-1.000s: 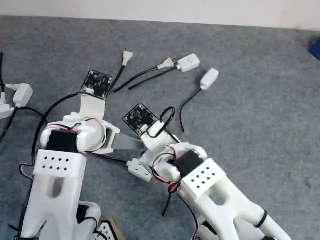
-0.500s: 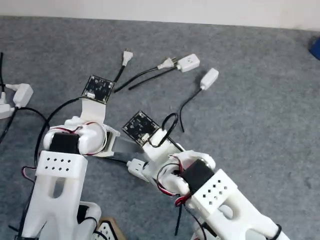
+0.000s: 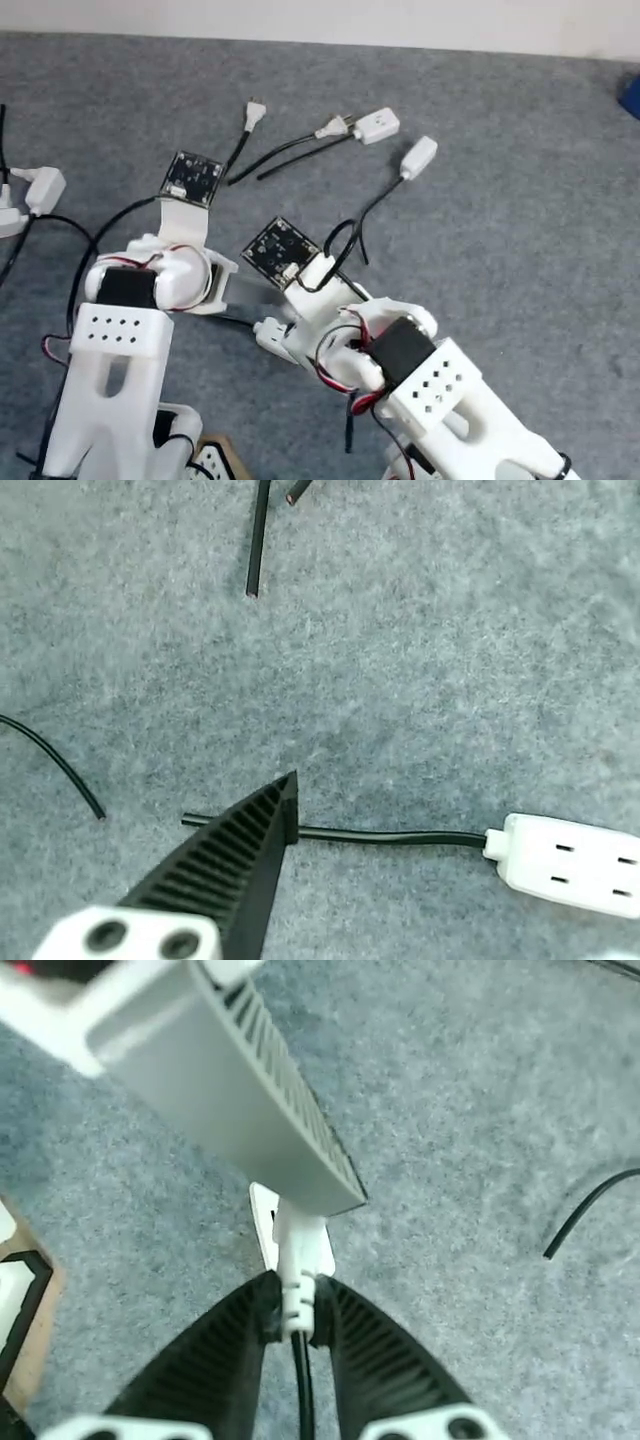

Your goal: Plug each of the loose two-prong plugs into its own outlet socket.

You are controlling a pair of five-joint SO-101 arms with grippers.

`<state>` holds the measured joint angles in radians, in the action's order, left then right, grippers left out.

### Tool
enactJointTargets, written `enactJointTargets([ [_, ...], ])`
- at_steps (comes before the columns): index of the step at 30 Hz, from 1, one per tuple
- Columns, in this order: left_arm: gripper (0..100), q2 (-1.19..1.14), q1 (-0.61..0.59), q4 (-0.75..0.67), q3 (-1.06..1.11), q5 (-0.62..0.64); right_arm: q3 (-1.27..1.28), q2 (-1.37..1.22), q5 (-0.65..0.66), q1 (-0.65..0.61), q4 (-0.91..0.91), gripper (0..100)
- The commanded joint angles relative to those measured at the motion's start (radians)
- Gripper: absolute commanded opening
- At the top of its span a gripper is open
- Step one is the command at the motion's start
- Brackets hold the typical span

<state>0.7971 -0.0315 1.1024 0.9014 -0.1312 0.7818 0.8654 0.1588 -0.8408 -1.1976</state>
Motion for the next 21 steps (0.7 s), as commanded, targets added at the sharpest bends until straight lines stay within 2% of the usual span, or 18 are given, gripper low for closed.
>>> enactJointTargets([
  [1,55,0.001,-0.007,-0.011,0.024,-0.003,-0.077,0.033,0.021,0.044,-0.004,0.7],
  [15,55,0.001,-0.015,-0.035,0.028,-0.005,-0.076,0.016,0.028,0.041,-0.033,0.7],
  [21,55,0.001,-0.153,-0.140,0.031,-0.003,-0.088,-0.183,0.044,0.042,-0.068,0.7],
])
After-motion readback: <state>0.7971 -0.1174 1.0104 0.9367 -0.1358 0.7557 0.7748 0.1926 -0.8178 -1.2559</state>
